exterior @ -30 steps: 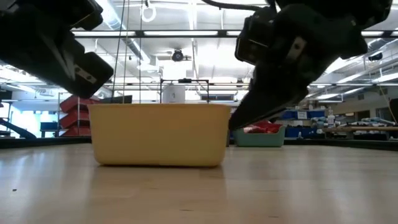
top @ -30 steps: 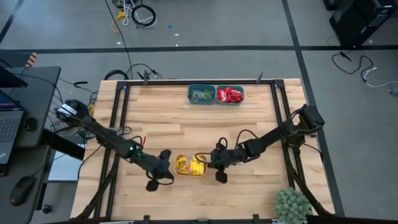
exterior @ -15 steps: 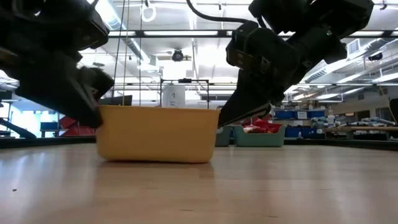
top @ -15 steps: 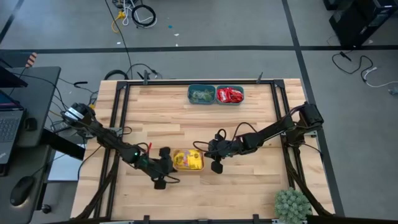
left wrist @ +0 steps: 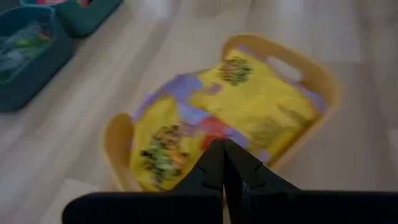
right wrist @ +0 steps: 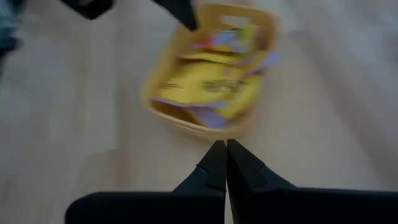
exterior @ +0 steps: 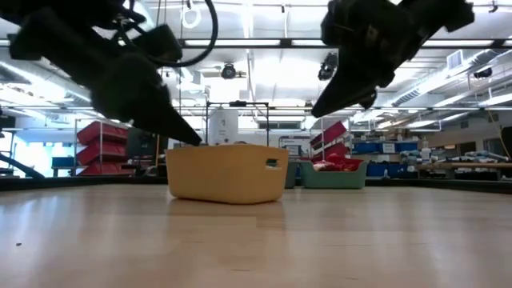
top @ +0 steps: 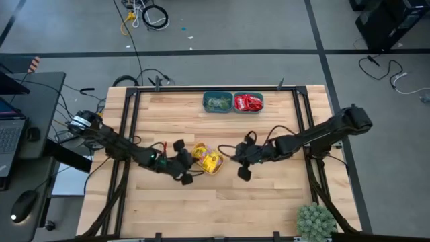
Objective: Sort candy
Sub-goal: Move the yellow bin to the left of the blue bin
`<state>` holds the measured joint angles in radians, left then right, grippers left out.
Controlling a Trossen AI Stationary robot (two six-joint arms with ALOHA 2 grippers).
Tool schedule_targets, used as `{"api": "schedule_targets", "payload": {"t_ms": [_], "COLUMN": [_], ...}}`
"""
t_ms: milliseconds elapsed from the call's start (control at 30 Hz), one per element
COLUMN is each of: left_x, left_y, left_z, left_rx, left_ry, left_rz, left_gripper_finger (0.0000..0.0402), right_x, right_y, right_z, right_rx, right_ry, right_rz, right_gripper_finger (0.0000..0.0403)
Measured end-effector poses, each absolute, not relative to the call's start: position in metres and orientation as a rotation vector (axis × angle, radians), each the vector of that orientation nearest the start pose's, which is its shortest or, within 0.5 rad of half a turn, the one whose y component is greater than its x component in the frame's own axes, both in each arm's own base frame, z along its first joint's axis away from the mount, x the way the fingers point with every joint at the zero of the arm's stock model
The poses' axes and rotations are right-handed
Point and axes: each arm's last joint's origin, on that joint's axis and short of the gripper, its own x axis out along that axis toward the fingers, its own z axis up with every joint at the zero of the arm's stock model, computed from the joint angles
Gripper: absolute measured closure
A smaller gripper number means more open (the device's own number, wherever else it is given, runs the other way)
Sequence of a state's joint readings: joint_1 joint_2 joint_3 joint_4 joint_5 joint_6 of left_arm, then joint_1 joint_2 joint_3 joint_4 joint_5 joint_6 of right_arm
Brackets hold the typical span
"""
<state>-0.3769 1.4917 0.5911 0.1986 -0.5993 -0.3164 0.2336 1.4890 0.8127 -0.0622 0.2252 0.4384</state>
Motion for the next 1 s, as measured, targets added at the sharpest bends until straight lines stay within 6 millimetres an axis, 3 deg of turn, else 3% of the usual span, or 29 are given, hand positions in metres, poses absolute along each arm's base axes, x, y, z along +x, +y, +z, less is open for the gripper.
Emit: {"api": "schedule_targets", "payload": {"t_ms": [133,233,367,500,633,800,1000], "left_x": [0.260,0.262,0.257,0.248,0.242,0.246,0.261], "left_y": [-0.066,-0.064,-0.084,-0.102,-0.101,-0.083,-0.057], "left_z": [0.152,0.160,0.175,0.168,0.146,0.136,0.137], "left_rx": [0.076,0.056,0.049,0.042,0.045,0.023,0.049], "left_ry": [0.579,0.551,0.507,0.586,0.713,0.653,0.593], "left_rz": [0.346,0.290,0.022,-0.082,0.088,0.438,0.549], "left_gripper_finger": [0.0401,0.0401,0.0401,0.0401,0.0401,0.0401,0.0401], "right_x": [0.282,0.286,0.299,0.312,0.320,0.322,0.324], "right_y": [0.056,0.057,0.059,0.061,0.058,0.057,0.062], "right_z": [0.203,0.195,0.170,0.150,0.137,0.133,0.134], "right_rx": [0.231,0.226,0.210,0.200,0.207,0.229,0.252], "right_ry": [0.713,0.734,0.770,0.754,0.742,0.732,0.717], "right_rz": [-0.229,-0.238,-0.243,-0.238,-0.247,-0.252,-0.211], "right_gripper_finger": [0.0402,0.0402,0.0402,0.0403,0.0403,0.0403,0.0403]}}
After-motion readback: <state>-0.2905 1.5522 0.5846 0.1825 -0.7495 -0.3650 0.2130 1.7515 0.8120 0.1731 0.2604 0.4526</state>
